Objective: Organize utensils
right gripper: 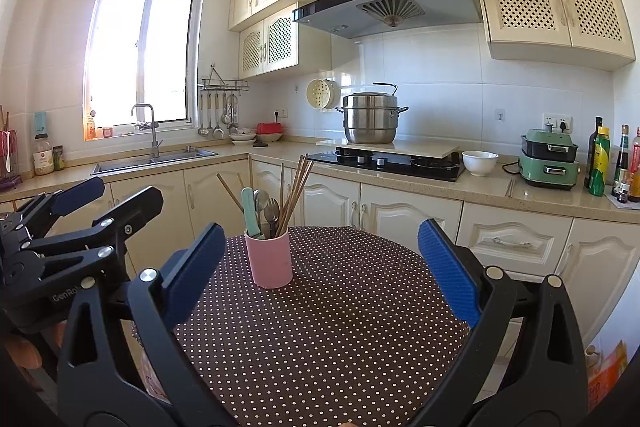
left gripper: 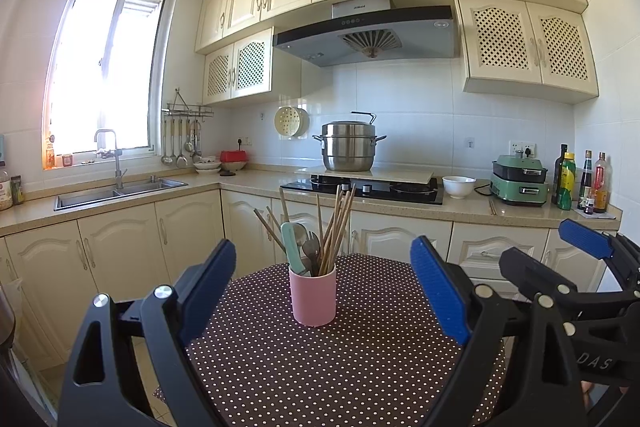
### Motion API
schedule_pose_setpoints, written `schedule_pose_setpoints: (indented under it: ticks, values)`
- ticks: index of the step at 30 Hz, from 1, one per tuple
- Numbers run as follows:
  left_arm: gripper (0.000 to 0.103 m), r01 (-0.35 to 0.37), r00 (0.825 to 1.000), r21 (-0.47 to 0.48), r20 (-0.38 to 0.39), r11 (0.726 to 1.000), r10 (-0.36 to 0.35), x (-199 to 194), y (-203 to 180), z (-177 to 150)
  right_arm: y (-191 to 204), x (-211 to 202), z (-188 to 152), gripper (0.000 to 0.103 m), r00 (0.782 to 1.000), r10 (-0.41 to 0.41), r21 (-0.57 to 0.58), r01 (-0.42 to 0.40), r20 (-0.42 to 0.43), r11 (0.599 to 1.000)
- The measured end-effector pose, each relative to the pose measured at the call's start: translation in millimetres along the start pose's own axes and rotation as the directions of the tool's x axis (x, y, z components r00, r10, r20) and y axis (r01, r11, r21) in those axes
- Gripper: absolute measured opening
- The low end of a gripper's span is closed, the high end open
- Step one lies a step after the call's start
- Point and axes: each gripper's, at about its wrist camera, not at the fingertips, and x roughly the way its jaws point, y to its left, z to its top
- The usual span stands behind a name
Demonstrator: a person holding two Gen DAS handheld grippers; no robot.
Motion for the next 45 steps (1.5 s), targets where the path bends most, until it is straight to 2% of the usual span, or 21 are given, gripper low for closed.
schedule_pose_setpoints:
  ticks: [33,45]
  values:
    - [0.087,-0.012,1.0,0.002,-0.022,1.0,0.012,18.2,-0.8,-5.1,1.6,16.6,-3.8,0.095,1.0,0.006,0.009,-0.006,-0.025,1.0]
    - [0.087,-0.025,0.998,0.001,-0.059,1.0,0.025,44.7,-1.3,-6.9,-1.4,44.5,-4.0,0.095,0.998,0.024,0.025,-0.023,-0.062,0.999]
